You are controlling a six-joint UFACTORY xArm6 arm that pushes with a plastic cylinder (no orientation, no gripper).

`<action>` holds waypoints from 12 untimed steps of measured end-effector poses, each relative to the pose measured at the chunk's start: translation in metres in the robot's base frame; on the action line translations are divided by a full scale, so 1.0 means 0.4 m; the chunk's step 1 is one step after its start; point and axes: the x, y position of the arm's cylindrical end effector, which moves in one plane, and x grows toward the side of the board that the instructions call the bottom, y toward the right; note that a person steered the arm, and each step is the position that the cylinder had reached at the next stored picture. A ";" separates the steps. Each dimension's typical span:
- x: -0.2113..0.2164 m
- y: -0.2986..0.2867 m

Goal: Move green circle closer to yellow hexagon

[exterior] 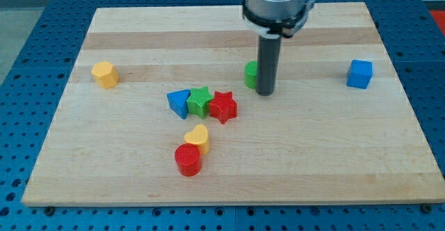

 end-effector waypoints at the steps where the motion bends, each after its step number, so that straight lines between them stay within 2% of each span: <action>1: -0.063 0.051; 2: -0.089 0.053; 4: -0.018 0.040; 5: -0.030 0.026; 8: -0.086 -0.148; 10: -0.173 -0.271; 12: -0.176 -0.405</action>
